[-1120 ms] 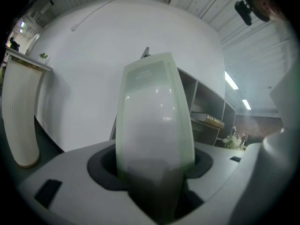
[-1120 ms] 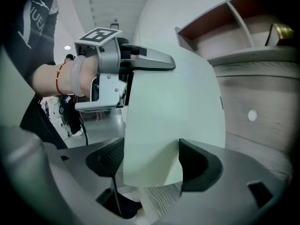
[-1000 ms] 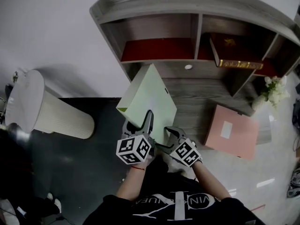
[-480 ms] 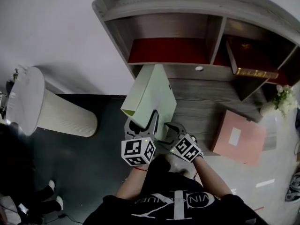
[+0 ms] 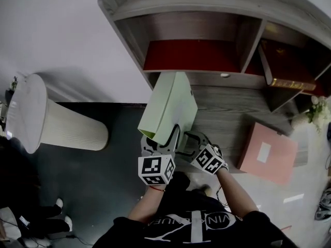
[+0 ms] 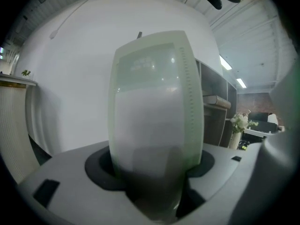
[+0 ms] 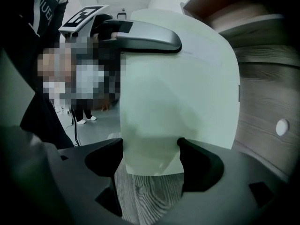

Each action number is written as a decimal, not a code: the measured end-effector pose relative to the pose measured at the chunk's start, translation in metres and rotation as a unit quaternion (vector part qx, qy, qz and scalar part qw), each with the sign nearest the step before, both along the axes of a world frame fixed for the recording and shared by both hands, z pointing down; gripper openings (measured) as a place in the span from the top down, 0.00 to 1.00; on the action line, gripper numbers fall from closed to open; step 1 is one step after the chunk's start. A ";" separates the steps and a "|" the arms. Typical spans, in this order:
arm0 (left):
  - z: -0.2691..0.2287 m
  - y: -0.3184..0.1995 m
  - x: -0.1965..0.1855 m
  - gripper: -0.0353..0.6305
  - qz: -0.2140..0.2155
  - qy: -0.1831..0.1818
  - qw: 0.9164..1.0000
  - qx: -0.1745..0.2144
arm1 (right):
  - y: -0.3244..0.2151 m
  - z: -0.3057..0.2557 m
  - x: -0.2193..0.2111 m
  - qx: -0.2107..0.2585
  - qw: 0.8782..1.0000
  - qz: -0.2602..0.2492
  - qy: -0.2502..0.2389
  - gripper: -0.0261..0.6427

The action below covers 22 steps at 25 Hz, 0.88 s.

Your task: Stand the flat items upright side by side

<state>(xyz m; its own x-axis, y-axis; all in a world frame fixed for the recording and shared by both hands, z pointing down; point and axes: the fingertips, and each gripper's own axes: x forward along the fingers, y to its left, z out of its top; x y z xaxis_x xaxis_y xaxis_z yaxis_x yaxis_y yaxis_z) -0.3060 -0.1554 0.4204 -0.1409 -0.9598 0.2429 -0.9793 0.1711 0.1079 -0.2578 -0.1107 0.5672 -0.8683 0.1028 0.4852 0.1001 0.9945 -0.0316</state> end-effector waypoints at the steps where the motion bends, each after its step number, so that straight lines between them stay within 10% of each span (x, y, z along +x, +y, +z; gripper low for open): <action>1: 0.002 -0.001 0.000 0.48 0.003 -0.002 1.000 -0.002 | -0.002 0.001 -0.002 0.004 1.000 -0.001 0.001 0.38; 22: 0.010 -0.004 -0.018 0.45 0.025 -0.072 0.997 -0.019 | -0.022 0.021 -0.053 -0.007 0.999 -0.047 0.025 0.39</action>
